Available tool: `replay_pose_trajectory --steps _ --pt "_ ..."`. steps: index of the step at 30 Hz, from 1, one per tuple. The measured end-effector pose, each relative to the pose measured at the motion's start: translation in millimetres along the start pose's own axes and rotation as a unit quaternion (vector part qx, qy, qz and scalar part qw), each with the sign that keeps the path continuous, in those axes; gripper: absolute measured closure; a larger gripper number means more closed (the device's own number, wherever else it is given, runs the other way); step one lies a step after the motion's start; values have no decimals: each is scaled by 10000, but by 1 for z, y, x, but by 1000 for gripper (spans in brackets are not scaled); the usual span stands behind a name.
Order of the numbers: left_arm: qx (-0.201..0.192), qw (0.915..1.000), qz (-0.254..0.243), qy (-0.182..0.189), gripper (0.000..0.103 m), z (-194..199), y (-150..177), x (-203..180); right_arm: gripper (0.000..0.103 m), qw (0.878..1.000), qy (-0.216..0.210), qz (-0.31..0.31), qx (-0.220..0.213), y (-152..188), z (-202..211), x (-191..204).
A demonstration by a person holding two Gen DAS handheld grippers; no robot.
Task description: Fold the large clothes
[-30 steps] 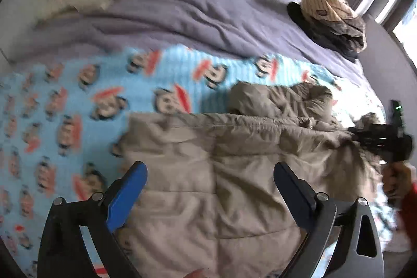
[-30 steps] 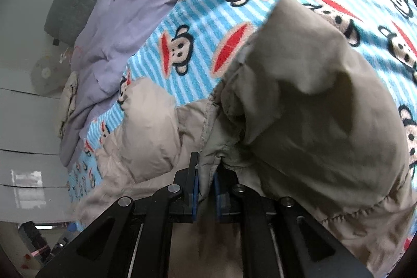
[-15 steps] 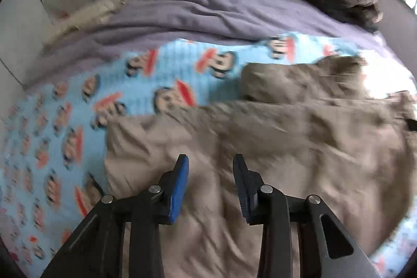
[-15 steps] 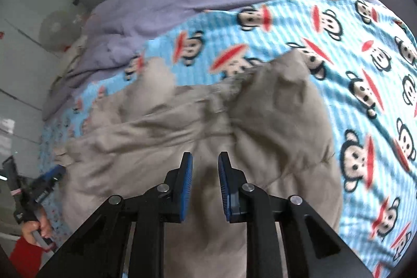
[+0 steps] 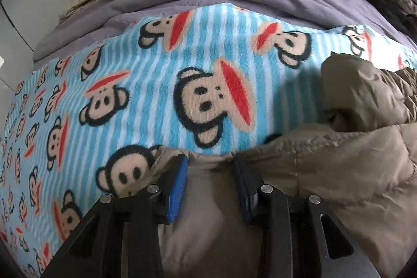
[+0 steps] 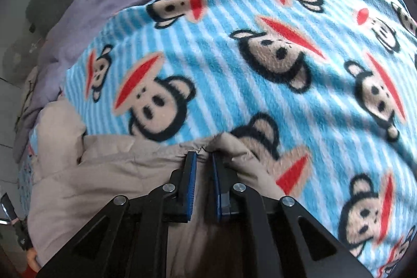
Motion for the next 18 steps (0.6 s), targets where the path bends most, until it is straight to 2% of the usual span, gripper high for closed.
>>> replay_pose_trajectory --steps 4,6,9,11,13,15,18 --pt "47 10000 -12 -34 64 0 -4 3 92 9998 150 133 -35 -1 -4 6" --pt "34 9999 75 -104 65 15 -8 11 92 9994 297 182 3 -1 2 10" --pt "-304 9991 294 18 64 52 -7 34 91 9967 617 485 -222 2 36 26" --pt "-331 9989 322 -68 64 61 0 50 91 9956 491 696 -398 13 58 37" --pt "-102 9991 383 -165 64 49 10 66 89 9935 465 890 -530 33 81 42" --pt "176 9980 566 -227 52 28 18 78 87 9923 605 928 -560 57 89 37" --pt "340 9952 914 -93 52 13 23 82 88 9956 576 699 -252 70 67 20"
Point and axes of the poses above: each gripper's, at about its wrist camera, not at the fingertips, and z roughly against the way its jaws point, x to its left, y to its underside, the point moved 4 cm from there along -z, roughly the way its jaws point, and after that the axes turned 3 degrees about z, right-handed, at the moved point
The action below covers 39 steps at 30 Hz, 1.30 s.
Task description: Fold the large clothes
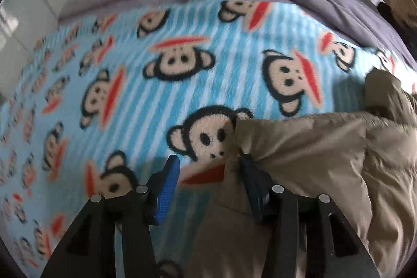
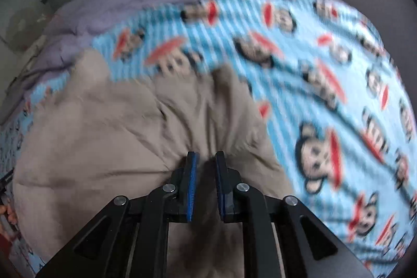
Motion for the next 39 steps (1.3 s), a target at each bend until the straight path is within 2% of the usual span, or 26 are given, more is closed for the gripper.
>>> replay_pose_trajectory --steps 2,4,6,9,13,21,25,31,32,33,34,36,39 --pt "-6 9999 -30 -134 52 4 -2 -3 88 9998 -101 -170 71 -6 -11 -2" --pt "-62 9996 -156 -241 52 17 -2 -3 88 9997 -26 -204 109 -10 -10 -1" --pt "-107 9994 -241 -220 52 32 1 -2 87 9998 -6 -195 99 -12 2 1" --pt "-175 9991 -361 -164 52 62 10 2 87 9994 -202 -262 23 -6 28 1" --pt "-91 9988 -480 -27 52 93 33 4 87 9982 -452 -405 18 10 54 2" --pt "269 9967 -695 324 52 135 101 -6 86 9946 -806 -520 408 72 87 17" --pt "419 9957 -726 394 52 149 128 -10 64 9929 -846 -529 651 105 94 23" --pt "624 9948 -596 535 52 165 157 -9 62 9888 -936 -638 969 144 99 29" --pt "653 9948 -573 530 36 167 161 -9 60 9885 -937 -649 998 148 100 30" --pt "647 9950 -559 524 9 168 163 -9 59 9880 -939 -660 1038 153 101 30" --pt "586 9956 -532 509 3 171 165 -8 55 9877 -944 -665 1053 155 101 31" --pt "467 9961 -556 492 2 178 169 -8 51 9873 -957 -665 1082 160 104 32" --pt "575 9954 -527 549 2 179 174 -8 50 9871 -950 -663 1101 165 105 33"
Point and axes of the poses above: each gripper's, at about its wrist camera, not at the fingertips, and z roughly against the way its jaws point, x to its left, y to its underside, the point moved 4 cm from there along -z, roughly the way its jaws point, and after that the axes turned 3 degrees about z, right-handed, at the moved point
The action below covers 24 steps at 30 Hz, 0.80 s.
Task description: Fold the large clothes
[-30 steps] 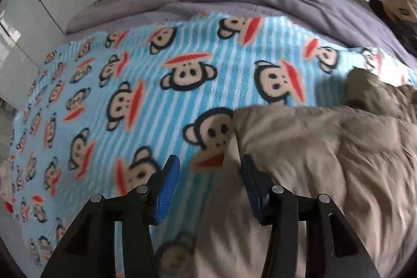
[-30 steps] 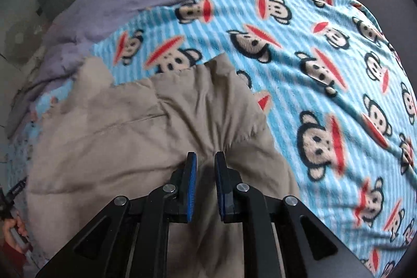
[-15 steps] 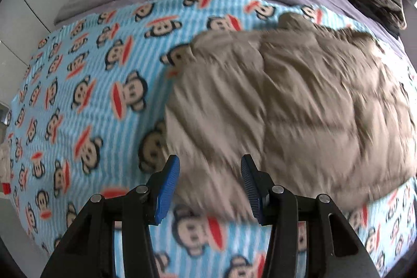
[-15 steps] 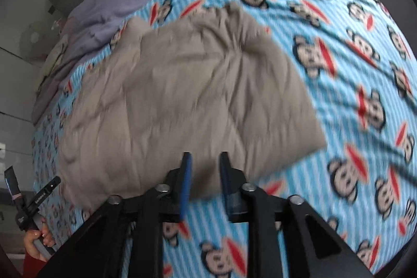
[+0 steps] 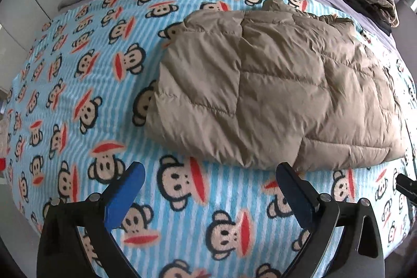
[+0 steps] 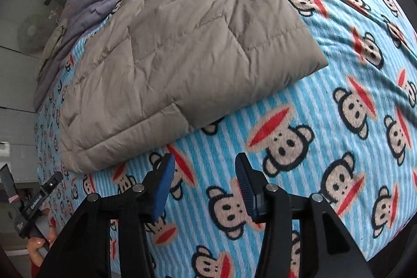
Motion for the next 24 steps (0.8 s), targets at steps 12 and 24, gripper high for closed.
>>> replay_pose_trajectory --steps 12,24 --pt "145 9999 -1 31 2 -6 4 -4 19 9994 -342 -68 -91 0 1 7" --pt "248 9995 -136 -159 2 -14 11 -10 17 9957 -862 -314 154 11 -19 11"
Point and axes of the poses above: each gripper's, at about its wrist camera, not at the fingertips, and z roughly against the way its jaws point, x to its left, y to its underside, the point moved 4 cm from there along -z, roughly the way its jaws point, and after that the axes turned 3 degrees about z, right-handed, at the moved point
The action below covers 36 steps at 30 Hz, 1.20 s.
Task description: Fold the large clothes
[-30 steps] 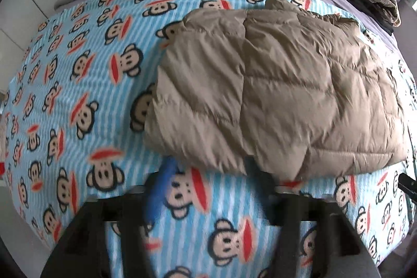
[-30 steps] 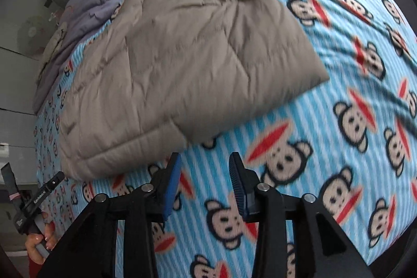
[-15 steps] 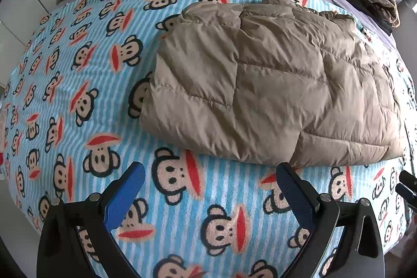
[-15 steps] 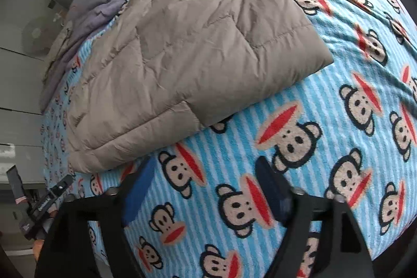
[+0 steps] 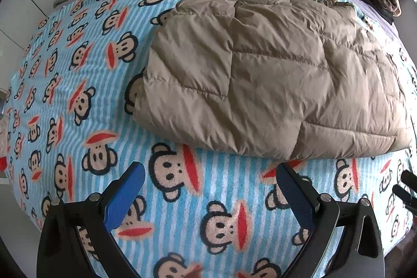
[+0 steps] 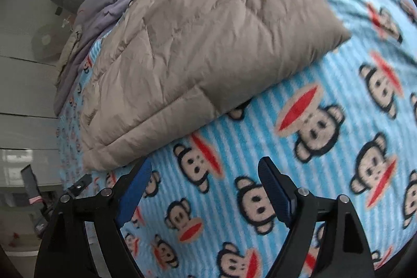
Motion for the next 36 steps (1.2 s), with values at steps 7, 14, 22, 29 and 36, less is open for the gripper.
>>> replay_pose_trajectory --steps 7,14,22,29,36 --pt "285 9988 285 292 2 -20 6 9 17 9982 -232 -421 364 10 -10 -19" --pt "278 9969 504 529 2 -25 4 12 17 9933 -540 -972 323 6 -14 -40" --pt "314 9963 549 586 2 -34 -2 9 17 9908 -657 -1127 351 -3 -22 -44" --pt "160 9818 1052 1570 2 -38 -14 21 17 9900 -761 -1124 377 -10 -26 -41" --pt "306 9384 2011 2795 2 -68 -18 48 17 9828 -1260 -1322 281 -17 -35 -44"
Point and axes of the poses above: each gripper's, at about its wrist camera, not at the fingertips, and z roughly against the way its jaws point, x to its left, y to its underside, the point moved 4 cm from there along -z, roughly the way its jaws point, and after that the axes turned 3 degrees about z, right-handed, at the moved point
